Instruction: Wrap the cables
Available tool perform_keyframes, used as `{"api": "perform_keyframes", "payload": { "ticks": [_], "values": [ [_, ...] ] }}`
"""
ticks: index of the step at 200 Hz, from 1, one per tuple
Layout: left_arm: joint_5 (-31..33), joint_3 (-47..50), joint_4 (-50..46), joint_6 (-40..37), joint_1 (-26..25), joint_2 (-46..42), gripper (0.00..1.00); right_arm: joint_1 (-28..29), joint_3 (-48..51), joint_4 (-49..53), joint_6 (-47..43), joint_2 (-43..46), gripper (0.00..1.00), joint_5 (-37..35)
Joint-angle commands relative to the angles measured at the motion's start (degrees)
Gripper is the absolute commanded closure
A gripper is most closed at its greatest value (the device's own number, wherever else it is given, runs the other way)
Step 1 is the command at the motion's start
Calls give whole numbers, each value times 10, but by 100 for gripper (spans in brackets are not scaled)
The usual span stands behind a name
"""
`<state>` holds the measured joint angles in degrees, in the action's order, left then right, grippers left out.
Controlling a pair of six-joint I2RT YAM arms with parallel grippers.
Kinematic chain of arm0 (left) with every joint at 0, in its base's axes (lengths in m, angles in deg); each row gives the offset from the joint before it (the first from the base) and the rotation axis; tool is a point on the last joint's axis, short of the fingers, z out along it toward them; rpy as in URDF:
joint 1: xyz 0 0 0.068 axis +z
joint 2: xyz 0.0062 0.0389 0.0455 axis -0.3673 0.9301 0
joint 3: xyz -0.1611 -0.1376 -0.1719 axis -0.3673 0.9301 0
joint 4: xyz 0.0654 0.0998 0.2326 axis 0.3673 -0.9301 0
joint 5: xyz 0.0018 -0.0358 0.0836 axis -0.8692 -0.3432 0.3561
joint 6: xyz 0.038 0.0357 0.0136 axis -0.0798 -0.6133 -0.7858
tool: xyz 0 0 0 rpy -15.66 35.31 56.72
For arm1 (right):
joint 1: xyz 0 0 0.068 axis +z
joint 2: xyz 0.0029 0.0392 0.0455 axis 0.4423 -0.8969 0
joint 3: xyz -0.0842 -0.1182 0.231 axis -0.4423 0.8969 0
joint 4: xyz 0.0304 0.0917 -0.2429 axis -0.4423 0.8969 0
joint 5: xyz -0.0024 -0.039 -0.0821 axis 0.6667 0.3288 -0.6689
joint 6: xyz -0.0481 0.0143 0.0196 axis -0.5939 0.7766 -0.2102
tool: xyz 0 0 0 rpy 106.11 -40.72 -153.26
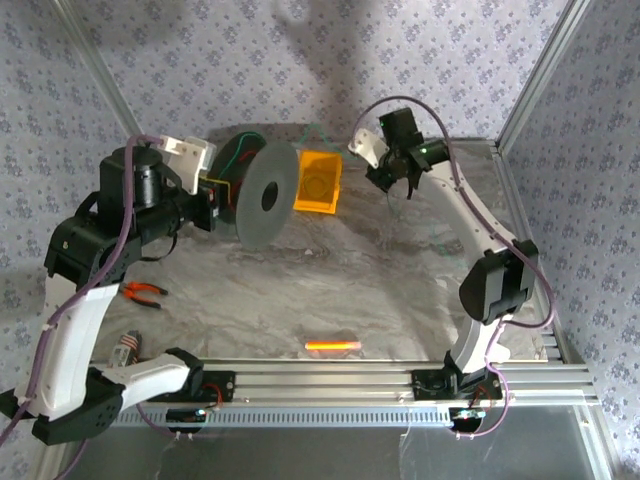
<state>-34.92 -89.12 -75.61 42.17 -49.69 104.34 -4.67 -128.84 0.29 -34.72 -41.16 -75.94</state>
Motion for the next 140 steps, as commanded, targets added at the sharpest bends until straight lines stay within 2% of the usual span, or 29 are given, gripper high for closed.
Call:
{"api": "perform_keyframes", "payload": {
  "ticks": [1,25,51,64,108,140],
  "values": [
    [-8,-33,62,46,39,0,100,-21,30,22,78,-6,100,-42],
    [-5,-24,66,61,88,11,100,-22,70,11,103,-11,100,-30],
    [-54,22,150,115,140,23,100,9,95,28,113,-32,100,-32],
    [-58,34,189,152,156,38,100,34,102,37,118,-47,100,-39],
    [-13,59,303,288,230,106,100,133,109,77,138,-81,100,-77],
    [26,45,332,311,243,168,100,206,82,109,146,-71,100,-117]
  ]
}}
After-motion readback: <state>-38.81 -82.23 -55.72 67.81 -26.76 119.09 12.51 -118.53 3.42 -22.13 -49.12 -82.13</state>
